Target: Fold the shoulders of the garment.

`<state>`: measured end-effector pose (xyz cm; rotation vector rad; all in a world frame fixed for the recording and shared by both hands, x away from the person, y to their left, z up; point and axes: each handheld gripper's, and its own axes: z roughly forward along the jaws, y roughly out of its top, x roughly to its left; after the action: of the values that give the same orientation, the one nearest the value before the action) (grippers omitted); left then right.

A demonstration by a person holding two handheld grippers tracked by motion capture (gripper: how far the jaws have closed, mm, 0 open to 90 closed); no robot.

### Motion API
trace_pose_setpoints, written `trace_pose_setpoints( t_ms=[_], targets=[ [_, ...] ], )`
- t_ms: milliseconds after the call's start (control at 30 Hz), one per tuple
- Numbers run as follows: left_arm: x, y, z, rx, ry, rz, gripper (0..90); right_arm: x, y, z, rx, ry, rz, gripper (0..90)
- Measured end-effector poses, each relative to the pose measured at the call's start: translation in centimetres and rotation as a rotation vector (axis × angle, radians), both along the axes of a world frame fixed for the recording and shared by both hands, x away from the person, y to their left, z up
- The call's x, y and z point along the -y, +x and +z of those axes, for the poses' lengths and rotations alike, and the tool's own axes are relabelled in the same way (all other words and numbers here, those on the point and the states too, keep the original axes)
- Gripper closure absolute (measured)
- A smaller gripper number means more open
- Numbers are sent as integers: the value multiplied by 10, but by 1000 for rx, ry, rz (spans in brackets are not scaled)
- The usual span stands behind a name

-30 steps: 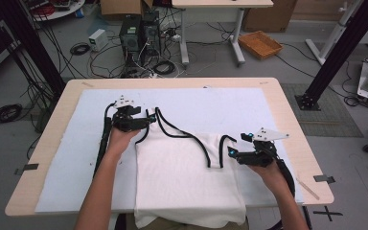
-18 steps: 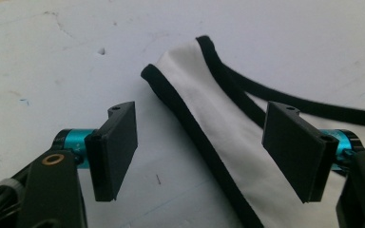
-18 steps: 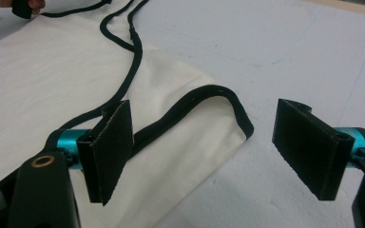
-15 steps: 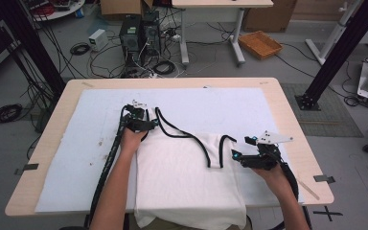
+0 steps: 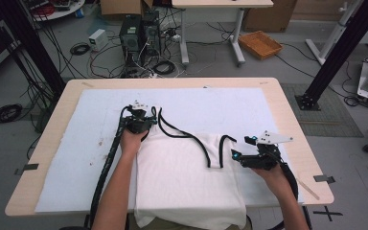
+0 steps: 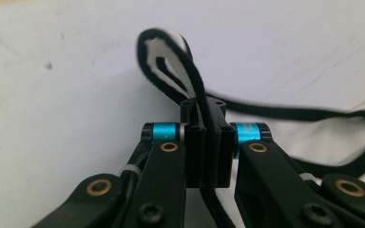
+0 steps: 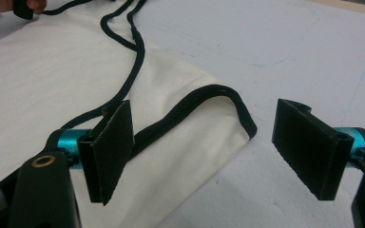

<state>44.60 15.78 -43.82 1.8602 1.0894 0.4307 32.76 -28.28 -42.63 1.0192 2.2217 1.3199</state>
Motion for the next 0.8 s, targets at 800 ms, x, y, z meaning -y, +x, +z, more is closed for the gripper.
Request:
trace_pose_setpoints(
  t_ms=[800],
  targets=[
    [-27, -90, -6, 69, -215, -302, 553, -2, -5, 2, 9, 10, -2, 216]
  ],
)
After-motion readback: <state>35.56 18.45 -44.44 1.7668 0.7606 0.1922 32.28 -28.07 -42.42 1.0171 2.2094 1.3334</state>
